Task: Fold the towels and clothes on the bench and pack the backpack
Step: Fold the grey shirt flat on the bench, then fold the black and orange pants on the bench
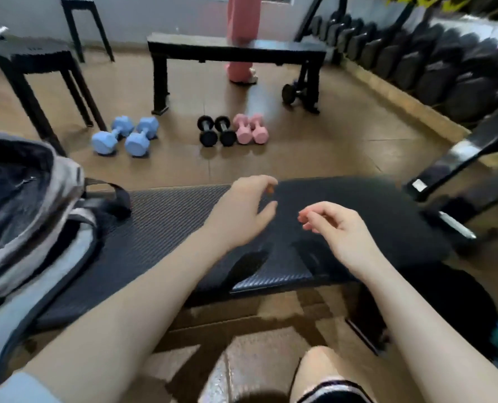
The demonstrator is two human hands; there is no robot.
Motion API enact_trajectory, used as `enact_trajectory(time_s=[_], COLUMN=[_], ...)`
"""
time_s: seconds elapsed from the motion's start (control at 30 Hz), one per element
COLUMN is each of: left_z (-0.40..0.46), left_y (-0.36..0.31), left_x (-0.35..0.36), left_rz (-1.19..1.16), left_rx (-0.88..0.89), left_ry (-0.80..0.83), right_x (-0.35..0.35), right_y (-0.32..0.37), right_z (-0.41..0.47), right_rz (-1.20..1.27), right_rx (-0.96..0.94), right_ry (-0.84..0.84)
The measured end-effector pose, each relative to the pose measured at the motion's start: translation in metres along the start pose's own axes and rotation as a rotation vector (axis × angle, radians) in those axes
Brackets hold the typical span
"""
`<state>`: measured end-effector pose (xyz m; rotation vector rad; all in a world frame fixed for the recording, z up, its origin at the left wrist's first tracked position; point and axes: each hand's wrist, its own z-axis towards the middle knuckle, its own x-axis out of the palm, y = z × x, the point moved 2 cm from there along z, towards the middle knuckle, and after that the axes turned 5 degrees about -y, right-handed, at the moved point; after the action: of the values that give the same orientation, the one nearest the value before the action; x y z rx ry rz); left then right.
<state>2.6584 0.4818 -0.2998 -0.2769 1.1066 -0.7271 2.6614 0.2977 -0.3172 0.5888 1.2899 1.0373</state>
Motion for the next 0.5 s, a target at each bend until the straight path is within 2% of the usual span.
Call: enact_trajectory(time_s=[0.2,0.37,0.5], left_z=[0.058,0.104,0.134], left_y=[-0.100,-0.163,-0.186], left_x=[0.143,0.251,0.321], left_rz=[-0.022,0.010,0.161], left_rx=[0.213,0.264,0.376], left_ry=[0.253,0.440,0.582], right_x=[-0.136,-0.210,-0.233], right_y=[-0.110,-0.218,-0.317], right_z=[-0.018,-0.025,-0.037], right_rz=[0.049,0.146,0.114], right_rx=[0.209,0.496,0.787], right_ry=[-0.229,-0.543,-0.537])
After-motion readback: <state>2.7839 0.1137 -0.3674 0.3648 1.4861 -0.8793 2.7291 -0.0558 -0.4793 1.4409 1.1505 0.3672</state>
